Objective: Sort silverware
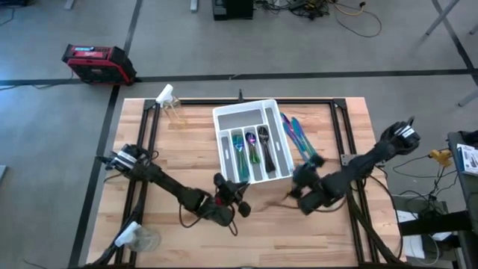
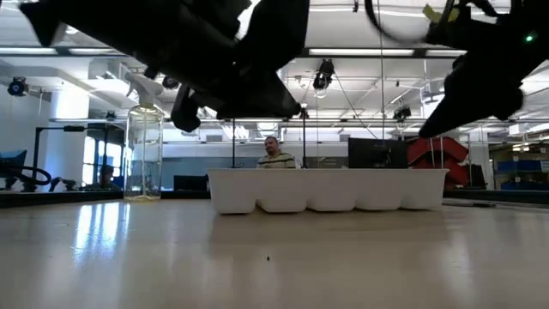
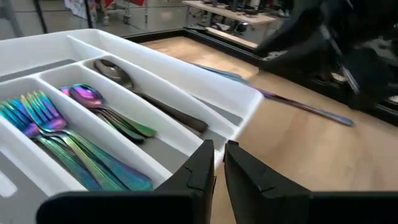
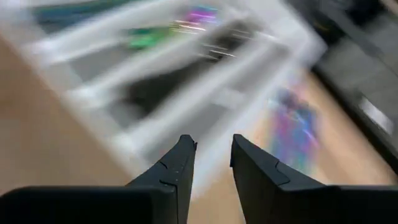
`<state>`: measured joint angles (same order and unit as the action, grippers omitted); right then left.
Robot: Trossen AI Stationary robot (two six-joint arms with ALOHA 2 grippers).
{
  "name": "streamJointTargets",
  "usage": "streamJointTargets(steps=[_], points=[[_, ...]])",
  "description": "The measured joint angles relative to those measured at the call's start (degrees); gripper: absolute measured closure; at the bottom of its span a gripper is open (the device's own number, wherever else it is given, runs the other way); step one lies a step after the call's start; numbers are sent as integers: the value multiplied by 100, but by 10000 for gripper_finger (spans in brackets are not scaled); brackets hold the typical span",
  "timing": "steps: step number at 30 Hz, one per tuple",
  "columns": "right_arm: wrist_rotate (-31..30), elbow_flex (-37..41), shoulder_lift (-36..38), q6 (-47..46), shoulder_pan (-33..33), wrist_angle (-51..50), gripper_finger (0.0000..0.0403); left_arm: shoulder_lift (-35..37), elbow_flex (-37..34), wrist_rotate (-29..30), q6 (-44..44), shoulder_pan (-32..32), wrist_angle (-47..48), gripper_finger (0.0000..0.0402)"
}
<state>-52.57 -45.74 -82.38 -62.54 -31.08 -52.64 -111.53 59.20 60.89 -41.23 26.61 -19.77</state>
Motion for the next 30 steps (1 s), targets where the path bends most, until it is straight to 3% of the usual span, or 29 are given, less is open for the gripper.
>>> streamJointTargets(steps=[3,6,10,14,19,26,30], points=[[-146,10,136,-1148,320,-1039,329,0,0,-134,-4,-158,86,377],[-114,100,160,-1109,875,-1128,353,0,-4,-356,-5,-264,156,377],[222,239,132,-70,1880,-589,391,1,-4,-655,-130,-284,858,377],[641,380,128,1057,2896,163,397,80,-9,-702,-1051,-210,2192,377],[1976,595,126,2906,3810,2234,401,130,3,-751,-2000,-175,3404,377],[3552,586,116,4232,3976,4376,402,261,2,-942,-2031,-151,3536,377],[3419,531,145,4860,3999,4162,402,393,2,-738,-1828,-153,3412,377]])
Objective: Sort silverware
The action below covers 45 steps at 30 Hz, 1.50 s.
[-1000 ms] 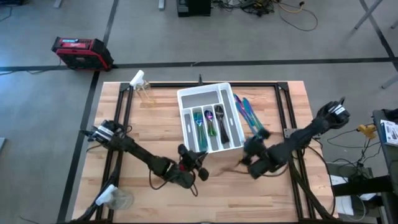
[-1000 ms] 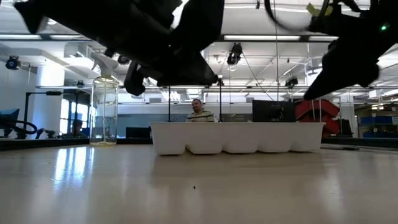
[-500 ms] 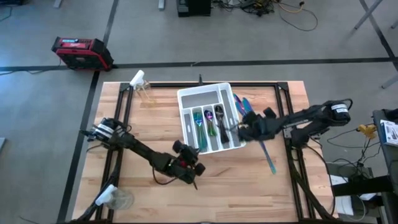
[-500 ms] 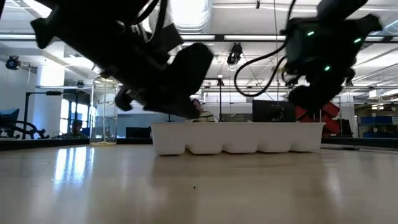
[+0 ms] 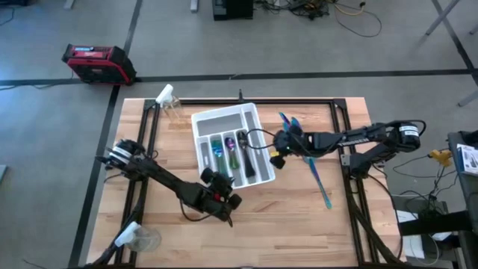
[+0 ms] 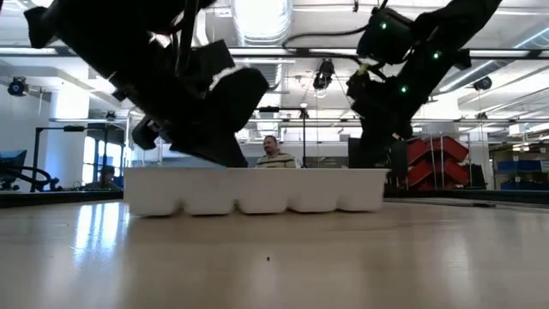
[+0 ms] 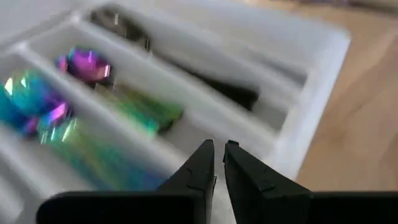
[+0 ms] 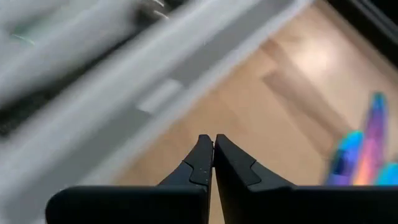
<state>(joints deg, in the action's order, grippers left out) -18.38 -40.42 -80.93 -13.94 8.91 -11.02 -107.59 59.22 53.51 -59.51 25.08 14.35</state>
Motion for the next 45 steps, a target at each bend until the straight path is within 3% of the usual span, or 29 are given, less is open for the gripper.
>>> streamJointTargets(steps=[5,11,16,19,21,25,29,33,39,45], points=[[-767,7,0,374,277,-412,402,-48,-2,407,55,-53,-260,377],[-779,46,-183,750,1184,-503,403,-107,-15,407,250,-96,-928,377],[-822,48,-370,479,1979,-505,403,-150,-22,247,777,-90,-1629,377],[-784,94,-551,367,2184,-530,403,-158,-17,150,831,-69,-1801,377],[-449,144,-663,188,2191,-715,403,-173,-20,96,821,-57,-1800,377],[731,209,-694,-89,1821,-772,403,-177,-15,44,934,9,-1917,377],[856,256,-391,-254,990,-935,403,-201,-11,49,1091,48,-2168,377],[577,249,242,-523,207,-1166,403,-353,-13,20,1457,96,-2741,377],[-299,387,982,-988,-616,-1802,403,-915,151,-39,2290,155,-4089,377],[-419,894,938,-659,-586,-1556,403,-1335,811,-104,2786,140,-3532,377]])
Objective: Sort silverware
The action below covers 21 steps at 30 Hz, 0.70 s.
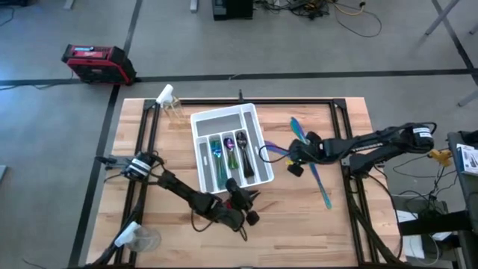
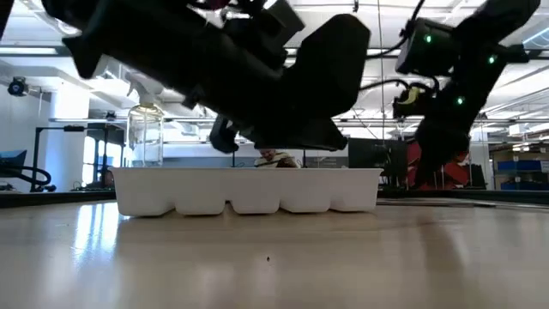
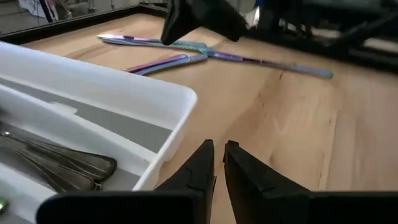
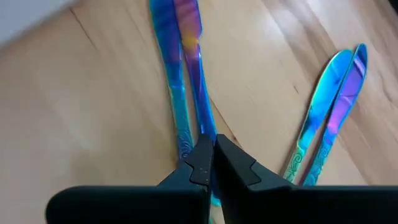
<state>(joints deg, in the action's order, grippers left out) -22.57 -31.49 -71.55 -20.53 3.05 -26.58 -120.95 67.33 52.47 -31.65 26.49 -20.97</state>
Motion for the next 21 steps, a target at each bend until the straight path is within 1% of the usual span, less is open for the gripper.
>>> streamJointTargets(steps=[2,4,6,8,10,12,14,15,18,21], points=[[4,158,39,66,-5,39,403,22,255,0,-1,4,583,377],[21,319,106,-61,-6,84,398,77,508,-15,-9,19,1258,377],[6,512,148,-167,26,372,386,88,771,-13,-22,21,1856,377],[43,717,128,-337,87,578,369,100,943,-11,-34,15,2192,377],[219,830,58,-674,105,758,353,105,1031,-10,-31,10,2258,377],[522,862,39,-985,73,830,338,103,1077,-47,-28,5,2285,377],[903,887,20,-1389,-76,826,328,105,1088,-129,-59,4,2208,377],[943,886,35,-1574,-184,809,326,103,1087,-157,-56,4,2188,377],[1070,880,121,-2091,-715,758,326,12,1086,-328,-42,4,1940,377],[1246,848,173,-2615,-1420,738,340,-195,1086,-518,26,4,1530,377]])
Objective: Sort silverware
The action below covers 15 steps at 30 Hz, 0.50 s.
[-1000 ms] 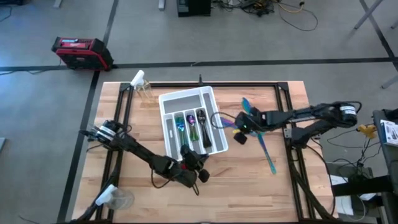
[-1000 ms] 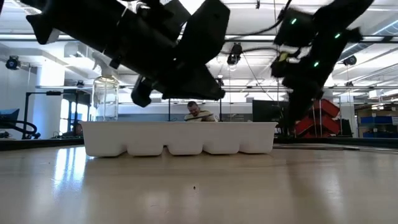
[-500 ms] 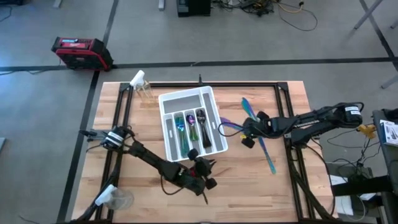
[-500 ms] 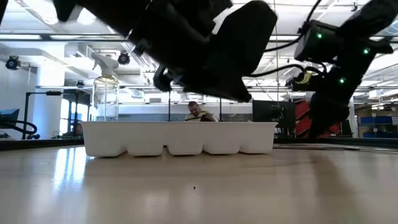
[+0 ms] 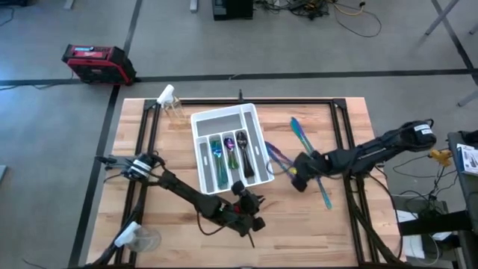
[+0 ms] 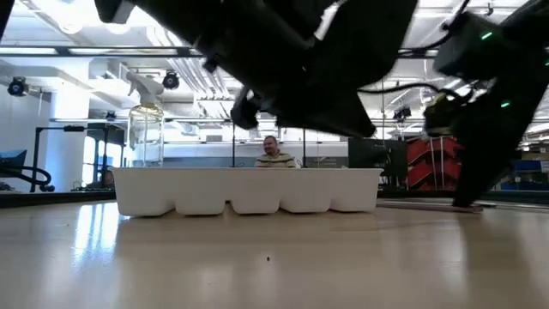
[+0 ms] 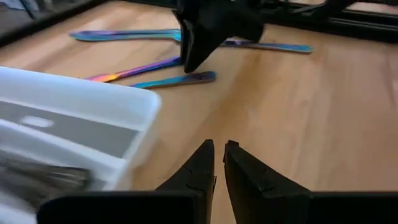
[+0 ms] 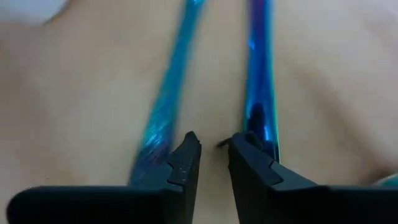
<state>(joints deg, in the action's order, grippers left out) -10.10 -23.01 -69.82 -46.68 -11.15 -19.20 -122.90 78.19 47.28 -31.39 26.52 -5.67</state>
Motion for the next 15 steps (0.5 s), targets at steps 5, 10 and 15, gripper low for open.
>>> streamJointTargets(steps=[5,10,15], points=[[-659,-153,-4,-909,-1397,-72,364,-358,-4,-168,215,-8,-756,377],[-1959,-346,-58,-1171,-2107,-2,370,-486,203,-232,266,-84,-797,377],[-2808,-386,-388,-615,-1674,792,371,-485,394,-242,730,-182,-775,377]])
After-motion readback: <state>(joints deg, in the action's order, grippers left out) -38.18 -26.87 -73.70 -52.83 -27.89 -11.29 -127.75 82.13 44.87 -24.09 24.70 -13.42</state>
